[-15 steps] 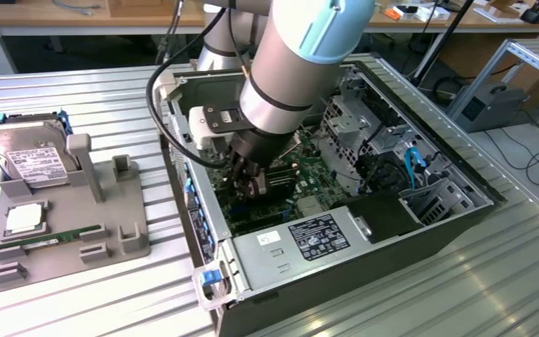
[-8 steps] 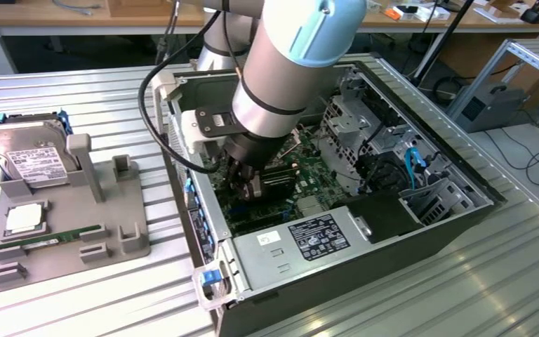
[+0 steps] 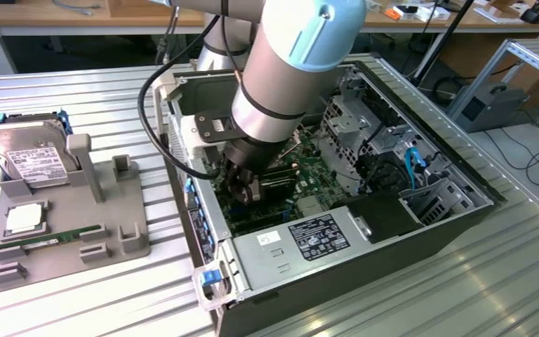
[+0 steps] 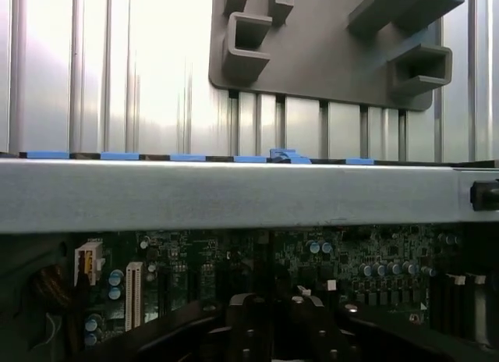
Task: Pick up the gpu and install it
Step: 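Press down on the gpu until it lock into place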
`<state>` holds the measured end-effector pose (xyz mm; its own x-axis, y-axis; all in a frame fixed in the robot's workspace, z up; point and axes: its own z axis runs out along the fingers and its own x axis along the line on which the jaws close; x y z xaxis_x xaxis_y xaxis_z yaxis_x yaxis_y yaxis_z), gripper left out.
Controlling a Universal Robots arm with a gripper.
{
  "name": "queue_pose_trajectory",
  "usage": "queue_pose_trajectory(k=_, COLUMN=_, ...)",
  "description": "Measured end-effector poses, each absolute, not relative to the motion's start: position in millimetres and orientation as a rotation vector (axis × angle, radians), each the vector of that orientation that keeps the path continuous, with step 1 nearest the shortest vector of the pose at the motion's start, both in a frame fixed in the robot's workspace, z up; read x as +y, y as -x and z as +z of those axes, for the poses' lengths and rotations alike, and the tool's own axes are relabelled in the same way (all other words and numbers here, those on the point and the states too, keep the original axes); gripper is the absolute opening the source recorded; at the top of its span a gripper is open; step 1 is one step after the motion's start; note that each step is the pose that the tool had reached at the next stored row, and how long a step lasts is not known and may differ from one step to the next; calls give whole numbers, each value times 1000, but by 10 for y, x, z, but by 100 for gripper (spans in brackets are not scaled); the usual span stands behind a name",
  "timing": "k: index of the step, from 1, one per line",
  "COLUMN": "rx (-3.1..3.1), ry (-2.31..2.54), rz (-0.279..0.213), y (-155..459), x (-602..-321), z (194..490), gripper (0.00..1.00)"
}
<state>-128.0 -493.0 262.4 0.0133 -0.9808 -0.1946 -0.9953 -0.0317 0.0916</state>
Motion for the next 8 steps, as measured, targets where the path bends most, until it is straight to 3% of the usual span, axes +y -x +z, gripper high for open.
queue_pose_trajectory(k=8, rx=2136, ry=2185, rz=322, y=1171, x=-4927, z=2644, gripper=11)
